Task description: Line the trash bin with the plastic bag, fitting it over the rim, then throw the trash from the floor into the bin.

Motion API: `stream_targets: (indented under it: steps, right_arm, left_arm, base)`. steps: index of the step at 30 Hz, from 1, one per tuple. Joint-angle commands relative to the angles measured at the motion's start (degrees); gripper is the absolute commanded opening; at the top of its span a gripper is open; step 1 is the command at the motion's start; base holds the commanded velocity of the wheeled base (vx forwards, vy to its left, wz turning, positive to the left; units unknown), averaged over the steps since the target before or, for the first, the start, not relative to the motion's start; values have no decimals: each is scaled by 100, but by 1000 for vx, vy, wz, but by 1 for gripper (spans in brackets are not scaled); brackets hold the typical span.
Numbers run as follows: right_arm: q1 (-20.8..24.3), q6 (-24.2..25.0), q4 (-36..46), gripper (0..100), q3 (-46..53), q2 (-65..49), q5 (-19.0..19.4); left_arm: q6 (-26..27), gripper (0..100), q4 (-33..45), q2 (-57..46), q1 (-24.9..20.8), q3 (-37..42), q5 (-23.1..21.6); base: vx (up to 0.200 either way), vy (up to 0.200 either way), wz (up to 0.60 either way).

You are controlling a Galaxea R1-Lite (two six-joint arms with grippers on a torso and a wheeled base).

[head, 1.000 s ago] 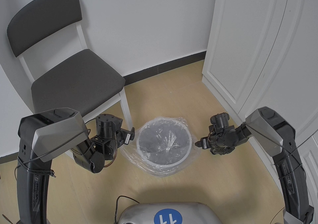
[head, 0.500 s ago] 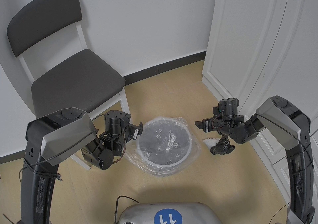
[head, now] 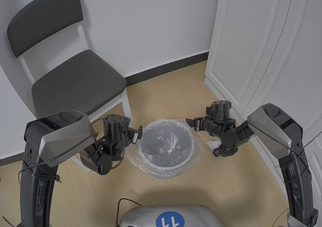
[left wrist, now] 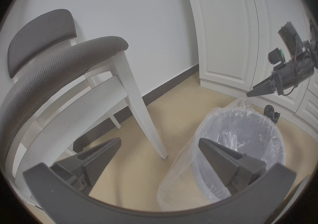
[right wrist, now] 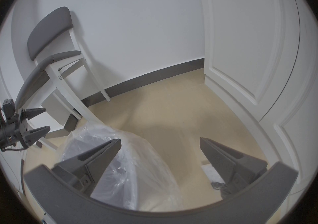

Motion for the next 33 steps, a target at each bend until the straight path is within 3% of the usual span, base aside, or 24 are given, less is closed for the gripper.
stream_targets:
  steps: [1, 13, 19, 33]
  right_arm:
    - [21, 215, -26, 100, -636, 636, -48]
    - [48, 1085, -18, 100, -1506, 1208, 4]
    - [74, 1586, -18, 100, -2412, 1709, -31]
    - [65, 1577, 9, 100, -2498, 2254, 198]
  left_arm:
    - [1, 100, -61, -35, 28, 54, 1]
    - [1, 100, -272, 17, 10, 89, 1]
    - [-17, 100, -333, 35, 10, 186, -8]
    - [-8, 100, -483, 114, -25, 159, -8]
  base:
    - [0, 0, 0]
    - [0, 0, 0]
    - [0, 0, 0]
    - [0, 0, 0]
